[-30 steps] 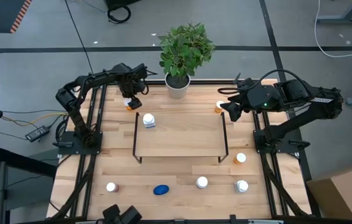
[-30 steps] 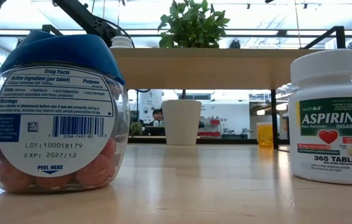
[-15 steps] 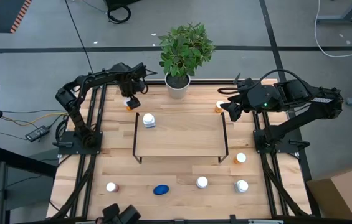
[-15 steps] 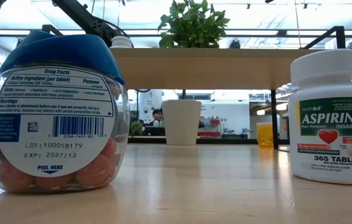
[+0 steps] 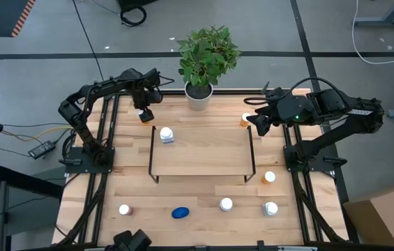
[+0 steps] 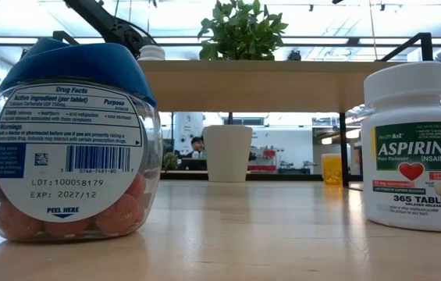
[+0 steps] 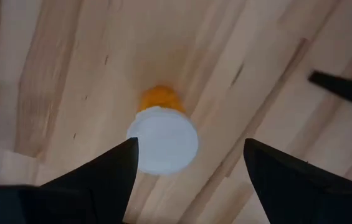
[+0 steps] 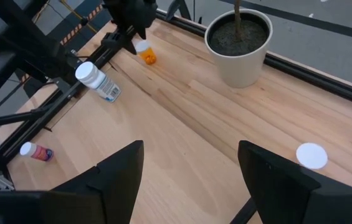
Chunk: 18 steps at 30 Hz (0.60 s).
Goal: Pick and place medicine bottles onto shelf by color
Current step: Put the top left orange pill bottle on the shelf
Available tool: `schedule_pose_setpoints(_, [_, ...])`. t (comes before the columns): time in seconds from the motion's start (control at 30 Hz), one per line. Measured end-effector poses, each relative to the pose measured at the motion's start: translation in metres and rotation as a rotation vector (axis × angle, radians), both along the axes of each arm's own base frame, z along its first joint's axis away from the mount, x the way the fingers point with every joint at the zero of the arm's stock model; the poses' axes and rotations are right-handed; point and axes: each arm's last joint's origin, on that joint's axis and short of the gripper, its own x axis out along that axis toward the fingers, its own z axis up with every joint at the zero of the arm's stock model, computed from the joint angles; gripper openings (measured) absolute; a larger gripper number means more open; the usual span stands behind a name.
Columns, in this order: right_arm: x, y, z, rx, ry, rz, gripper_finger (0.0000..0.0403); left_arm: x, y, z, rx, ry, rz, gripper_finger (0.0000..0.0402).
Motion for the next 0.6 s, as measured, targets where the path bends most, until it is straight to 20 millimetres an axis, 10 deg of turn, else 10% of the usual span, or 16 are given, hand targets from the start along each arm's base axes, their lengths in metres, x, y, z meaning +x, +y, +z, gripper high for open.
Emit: schedule_pose_setpoints(0.6, [-0.001, 0.008, 0.0, -0.02, -0.013, 0.007, 0.0269, -0.025, -0.021, 0.0, 0.134, -0.12, -0.005, 0.0275])
